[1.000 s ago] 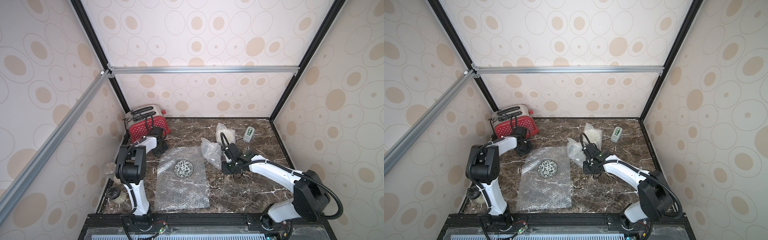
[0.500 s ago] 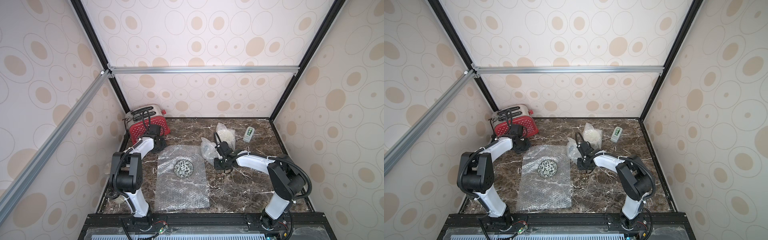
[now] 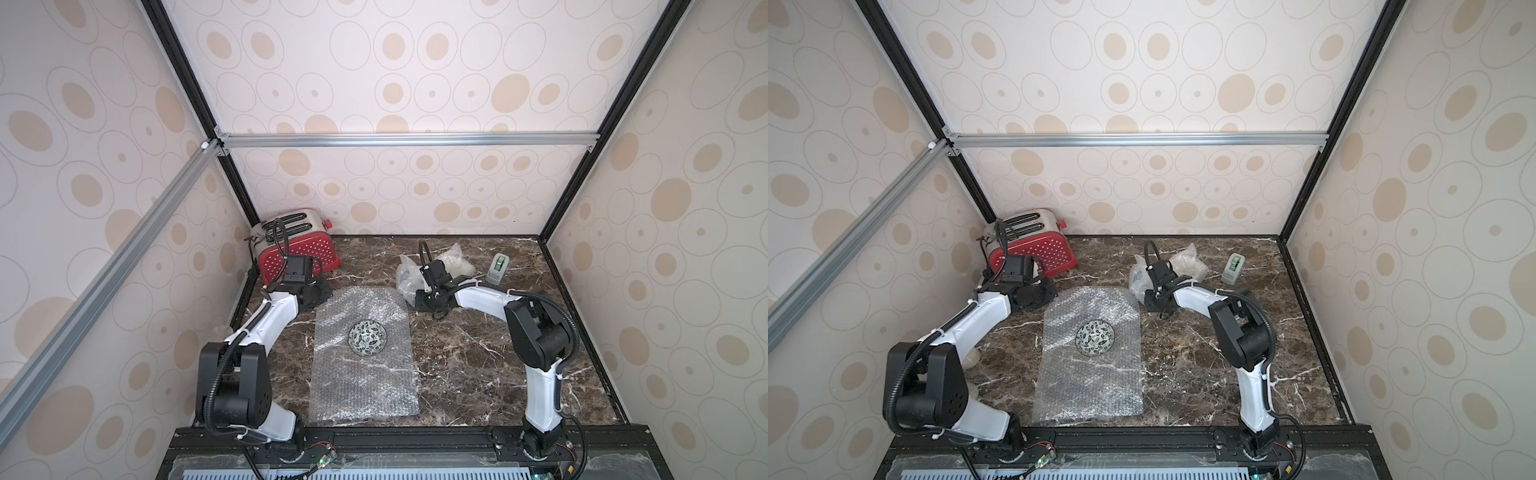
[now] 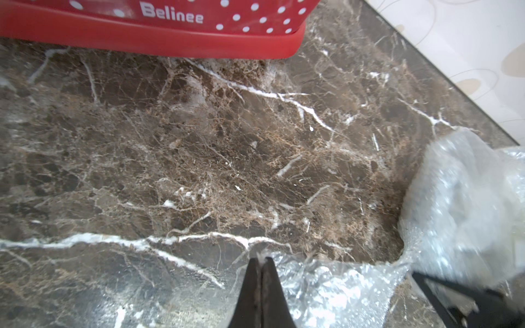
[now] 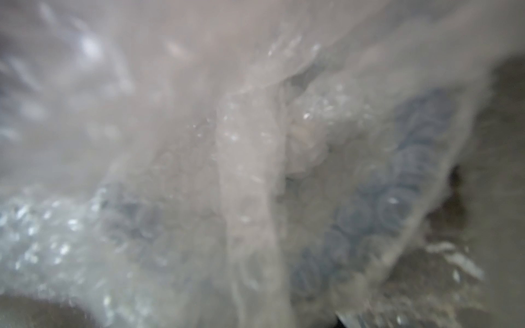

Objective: Wrap bowls in bubble wrap
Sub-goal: Wrap the bowl in bubble wrap.

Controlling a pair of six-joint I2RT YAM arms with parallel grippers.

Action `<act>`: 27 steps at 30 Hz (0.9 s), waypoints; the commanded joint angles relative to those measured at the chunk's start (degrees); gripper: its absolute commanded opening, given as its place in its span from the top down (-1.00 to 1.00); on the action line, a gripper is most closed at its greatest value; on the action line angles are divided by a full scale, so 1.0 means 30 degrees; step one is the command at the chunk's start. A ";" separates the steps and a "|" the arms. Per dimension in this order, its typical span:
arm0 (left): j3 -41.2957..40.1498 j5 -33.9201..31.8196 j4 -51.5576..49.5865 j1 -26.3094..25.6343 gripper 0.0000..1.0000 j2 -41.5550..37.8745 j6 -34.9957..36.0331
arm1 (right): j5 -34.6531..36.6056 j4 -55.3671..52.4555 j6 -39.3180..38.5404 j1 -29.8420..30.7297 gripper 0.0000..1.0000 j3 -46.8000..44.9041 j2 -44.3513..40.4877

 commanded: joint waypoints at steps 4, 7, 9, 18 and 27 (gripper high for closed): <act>-0.0593 0.0640 0.0027 -0.0081 1.00 -0.1422 0.0192 | -0.0560 -0.1218 -0.0696 -0.0543 0.26 0.3429 0.2604; -0.0698 0.0720 -0.0328 -0.0406 1.00 -0.2074 0.0323 | -0.1312 -0.2035 -0.0722 -0.0612 0.24 0.4301 0.3082; -0.0590 0.0457 -0.0932 -0.0797 1.00 -0.2537 0.0582 | -0.1657 -0.1851 -0.0643 -0.0596 0.23 0.3880 0.2497; -0.1167 0.0232 -0.2831 -0.2405 1.00 -0.4698 0.1261 | -0.1615 -0.3507 -0.1467 -0.0611 0.20 0.2787 -0.0565; -0.3263 0.2842 -0.3289 -0.2613 1.00 -0.7416 0.0506 | -0.2496 -0.4987 -0.1982 -0.0577 0.19 0.3315 -0.2912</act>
